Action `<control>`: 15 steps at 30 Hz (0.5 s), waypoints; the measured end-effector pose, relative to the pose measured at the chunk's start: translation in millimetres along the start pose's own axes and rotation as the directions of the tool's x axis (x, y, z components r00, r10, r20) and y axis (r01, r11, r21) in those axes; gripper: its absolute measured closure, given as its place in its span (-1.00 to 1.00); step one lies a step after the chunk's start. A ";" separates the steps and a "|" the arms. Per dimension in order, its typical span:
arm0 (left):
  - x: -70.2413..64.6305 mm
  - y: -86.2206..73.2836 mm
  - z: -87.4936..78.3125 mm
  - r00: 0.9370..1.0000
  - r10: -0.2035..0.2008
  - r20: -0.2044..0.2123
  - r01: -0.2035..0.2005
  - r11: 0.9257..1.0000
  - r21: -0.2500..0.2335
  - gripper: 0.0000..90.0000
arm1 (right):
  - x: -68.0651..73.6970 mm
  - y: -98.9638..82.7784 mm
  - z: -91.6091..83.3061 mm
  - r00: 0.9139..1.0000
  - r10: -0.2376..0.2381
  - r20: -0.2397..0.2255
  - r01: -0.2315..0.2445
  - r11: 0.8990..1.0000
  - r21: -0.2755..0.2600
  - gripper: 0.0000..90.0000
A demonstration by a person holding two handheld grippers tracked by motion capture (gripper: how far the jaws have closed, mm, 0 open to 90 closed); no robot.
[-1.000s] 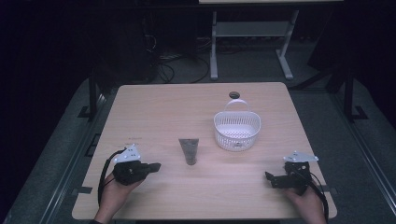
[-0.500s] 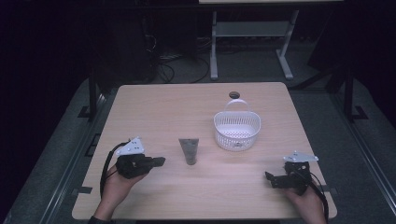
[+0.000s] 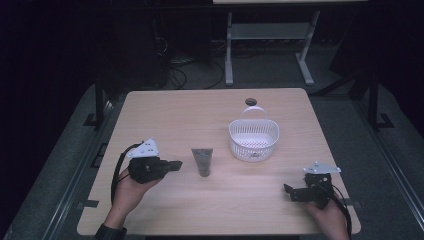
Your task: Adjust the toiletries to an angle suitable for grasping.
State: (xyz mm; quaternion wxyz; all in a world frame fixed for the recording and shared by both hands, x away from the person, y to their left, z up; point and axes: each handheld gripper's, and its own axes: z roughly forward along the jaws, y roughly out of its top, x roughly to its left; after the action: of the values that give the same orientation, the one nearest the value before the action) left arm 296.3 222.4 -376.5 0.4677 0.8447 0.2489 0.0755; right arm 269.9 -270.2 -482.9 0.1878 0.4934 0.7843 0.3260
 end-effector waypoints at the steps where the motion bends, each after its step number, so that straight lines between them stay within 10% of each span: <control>1: -0.1 1.7 0.4 1.000 0.002 0.004 -0.002 1.000 -0.004 0.99 | -0.1 0.0 0.0 1.000 -0.001 0.000 0.001 1.000 0.000 -1.00; 15: 4.2 21.2 8.6 1.000 0.020 0.006 -0.020 0.999 -0.029 0.99 | 0.0 0.0 0.0 1.000 0.000 0.000 0.000 1.000 0.000 -1.00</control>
State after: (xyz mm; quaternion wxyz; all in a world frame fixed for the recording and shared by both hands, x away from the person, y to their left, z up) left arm 310.4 208.7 -364.1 0.4798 0.8406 0.2380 0.0810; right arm 269.9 -270.2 -482.9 0.1877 0.4934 0.7842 0.3261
